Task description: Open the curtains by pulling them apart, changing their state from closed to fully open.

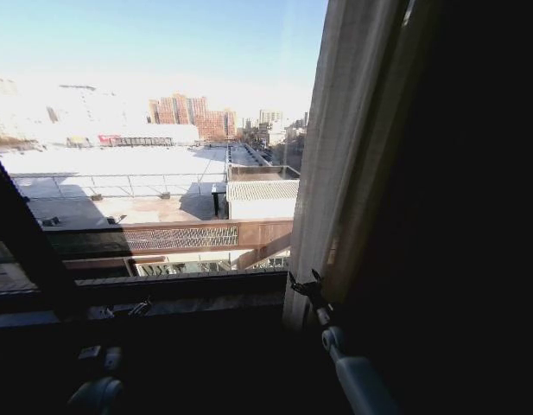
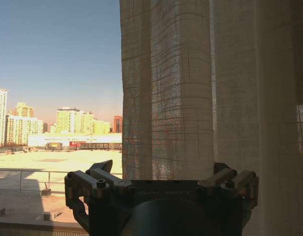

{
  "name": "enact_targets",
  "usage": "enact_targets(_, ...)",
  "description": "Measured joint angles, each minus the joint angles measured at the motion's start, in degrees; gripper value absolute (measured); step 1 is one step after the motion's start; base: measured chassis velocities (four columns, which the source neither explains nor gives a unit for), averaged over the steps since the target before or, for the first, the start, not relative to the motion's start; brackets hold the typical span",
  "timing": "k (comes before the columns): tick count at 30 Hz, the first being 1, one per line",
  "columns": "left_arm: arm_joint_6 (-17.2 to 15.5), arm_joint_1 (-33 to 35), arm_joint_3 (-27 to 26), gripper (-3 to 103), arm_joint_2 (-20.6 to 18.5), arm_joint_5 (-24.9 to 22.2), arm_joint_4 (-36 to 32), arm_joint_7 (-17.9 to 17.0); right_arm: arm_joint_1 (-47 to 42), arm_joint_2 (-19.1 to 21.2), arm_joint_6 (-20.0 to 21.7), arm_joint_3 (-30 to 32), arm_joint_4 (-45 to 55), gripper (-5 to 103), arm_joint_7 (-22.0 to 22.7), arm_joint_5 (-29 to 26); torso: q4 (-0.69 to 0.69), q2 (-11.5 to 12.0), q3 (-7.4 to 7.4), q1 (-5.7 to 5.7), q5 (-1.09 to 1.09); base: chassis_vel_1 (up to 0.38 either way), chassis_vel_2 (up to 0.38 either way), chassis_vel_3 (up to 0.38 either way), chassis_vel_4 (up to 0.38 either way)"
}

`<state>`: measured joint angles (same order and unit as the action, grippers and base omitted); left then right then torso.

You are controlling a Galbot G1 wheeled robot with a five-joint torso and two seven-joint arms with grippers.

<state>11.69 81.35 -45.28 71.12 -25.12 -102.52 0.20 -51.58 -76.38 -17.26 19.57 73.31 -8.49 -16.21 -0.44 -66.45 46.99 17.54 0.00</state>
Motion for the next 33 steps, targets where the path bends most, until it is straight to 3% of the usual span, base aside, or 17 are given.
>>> enact_targets(9, 0.0, 0.0, 0.0, 100, 0.0, 0.0, 0.0, 0.0, 3.69, -0.79, -0.45, -1.17, -3.63, 102, 0.45, 1.5, 0.0, -0.01, -0.01, -0.02, 0.0, 0.0, 0.0, 0.0, 0.0)
enact_targets(22, 0.0, 0.0, 0.0, 100, 0.0, 0.0, 0.0, 0.0, 3.2, -0.03, -1.2, -0.59, -3.53, 60, -0.2, 1.2, 0.0, 0.0, -0.01, -0.02, 0.0, 0.0, 0.0, 0.0, 0.0)
enact_targets(27, 0.0, 0.0, 0.0, 100, 0.0, 0.0, 0.0, 0.0, 3.04, -0.42, -1.35, -0.58, -3.4, 33, -0.04, 0.97, -0.01, 0.0, -0.01, -0.02, 0.0, 0.0, 0.0, 0.0, 0.0)
enact_targets(29, 0.0, 0.0, 0.0, 100, 0.0, 0.0, 0.0, 0.0, 3.04, -0.54, -1.68, -0.56, -3.41, 33, -0.22, 0.56, 0.0, -0.01, -0.01, -0.02, 0.0, 0.0, 0.0, 0.0, 0.0)
enact_targets(33, 0.0, 0.0, 0.0, 100, 0.0, 0.0, 0.0, 0.0, 3.08, -0.75, -2.41, -0.36, -3.38, 12, -1.69, -0.67, 0.0, -0.01, -0.01, -0.02, 0.0, 0.0, 0.0, 0.0, 0.0)
